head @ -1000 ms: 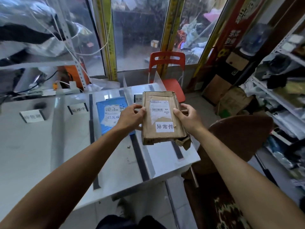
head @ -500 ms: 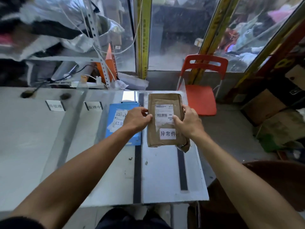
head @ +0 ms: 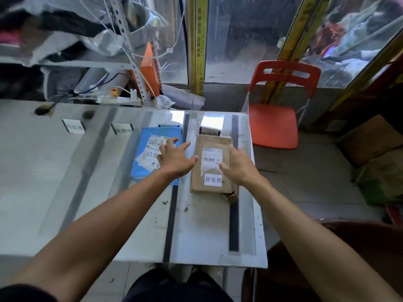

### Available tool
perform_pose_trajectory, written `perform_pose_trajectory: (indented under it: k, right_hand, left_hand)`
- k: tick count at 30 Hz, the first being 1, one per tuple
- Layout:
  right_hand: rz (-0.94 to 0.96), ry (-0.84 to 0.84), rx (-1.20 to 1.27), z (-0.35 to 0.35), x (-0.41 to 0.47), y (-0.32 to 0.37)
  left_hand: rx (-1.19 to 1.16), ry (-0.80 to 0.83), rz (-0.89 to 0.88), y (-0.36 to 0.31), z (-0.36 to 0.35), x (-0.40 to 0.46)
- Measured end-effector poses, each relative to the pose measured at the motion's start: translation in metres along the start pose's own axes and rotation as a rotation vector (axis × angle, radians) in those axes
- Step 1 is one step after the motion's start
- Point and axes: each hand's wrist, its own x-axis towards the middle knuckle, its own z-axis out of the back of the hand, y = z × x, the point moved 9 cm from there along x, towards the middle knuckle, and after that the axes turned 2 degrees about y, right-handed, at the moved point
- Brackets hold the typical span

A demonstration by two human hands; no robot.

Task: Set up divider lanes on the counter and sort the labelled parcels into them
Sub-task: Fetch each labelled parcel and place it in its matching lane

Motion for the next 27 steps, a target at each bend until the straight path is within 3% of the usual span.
perform_pose_trajectory:
  k: [9,16,20,23,25,27]
  right_hand:
    - [0.027,0.098,-0.113,-0.024,-0.011,-0.006]
    - [0.120,-0.132,-0.055,0.003,-0.022,0.035]
    - [0.251,-0.244,0.007,0.009,-0.027,0.098]
    - [0.404,-0.256,-0.065,-0.009,-0.038,0.174]
    - [0.539,-0.285,-0.241,-0.033,-0.053,0.237]
    - [0.682,-0.340,-0.513,-0.068,-0.075,0.303]
  left_hand:
    - [0.024,0.023,-0.026,0.000,-0.017,-0.014]
    - [-0.202,-0.112,-0.092,0.008,0.012,-0.031]
    - [-0.345,-0.206,-0.141,0.028,0.058,-0.050]
    - [-0.320,-0.327,-0.139,0.063,0.110,-0.074]
    - [-0.201,-0.406,-0.111,0.102,0.148,-0.096]
    - [0.072,-0.508,-0.066,0.151,0.192,-0.127]
